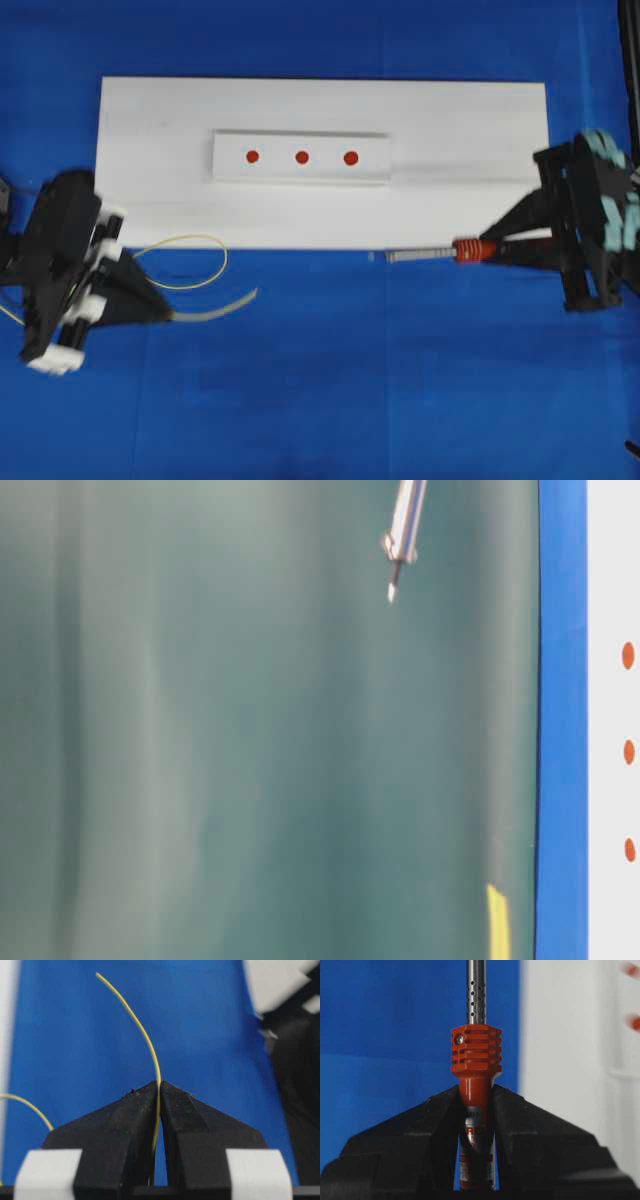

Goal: Touch the tip of the soldering iron to the tip of the solder at the mark.

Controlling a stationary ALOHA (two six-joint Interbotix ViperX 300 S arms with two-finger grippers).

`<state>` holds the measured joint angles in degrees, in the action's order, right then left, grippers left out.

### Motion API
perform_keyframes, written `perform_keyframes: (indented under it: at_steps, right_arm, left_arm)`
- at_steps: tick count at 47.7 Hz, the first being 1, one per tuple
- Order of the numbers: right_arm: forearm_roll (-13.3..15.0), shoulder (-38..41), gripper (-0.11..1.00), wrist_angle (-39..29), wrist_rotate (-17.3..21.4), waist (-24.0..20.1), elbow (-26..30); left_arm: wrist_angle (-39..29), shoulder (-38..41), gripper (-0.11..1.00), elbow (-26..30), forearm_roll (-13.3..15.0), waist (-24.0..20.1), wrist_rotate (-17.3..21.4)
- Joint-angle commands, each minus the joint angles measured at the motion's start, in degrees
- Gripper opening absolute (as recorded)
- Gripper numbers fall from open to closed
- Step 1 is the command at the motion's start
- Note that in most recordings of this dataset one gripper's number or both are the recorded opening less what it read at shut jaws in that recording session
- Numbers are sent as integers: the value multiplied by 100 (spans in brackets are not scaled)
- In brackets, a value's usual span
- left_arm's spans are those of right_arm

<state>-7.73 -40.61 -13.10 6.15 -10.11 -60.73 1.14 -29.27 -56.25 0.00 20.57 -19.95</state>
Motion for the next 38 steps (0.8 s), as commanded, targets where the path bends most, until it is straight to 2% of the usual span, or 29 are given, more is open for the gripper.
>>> perform_keyframes:
  at_steps: [1,10,18,29,38]
  right_arm:
    - [-18,202,6,255,9,-334,44]
    - [-18,1116,6,791,18,-633,44]
    - [-26,2083,6,1248,18,-844,141]
    - [-88,3129,6,2083,26,-1099,220]
    - [-343,3718,6,2602,26,-1327,229]
  left_arm:
    - [167,114,1,-26,-18,211,-9]
    - [914,782,1,-387,-18,360,9]
    - [1450,1397,1,-448,-18,571,9]
    - [1617,2347,1,-316,-18,773,9]
    - [1626,2725,2,-193,-18,826,9]
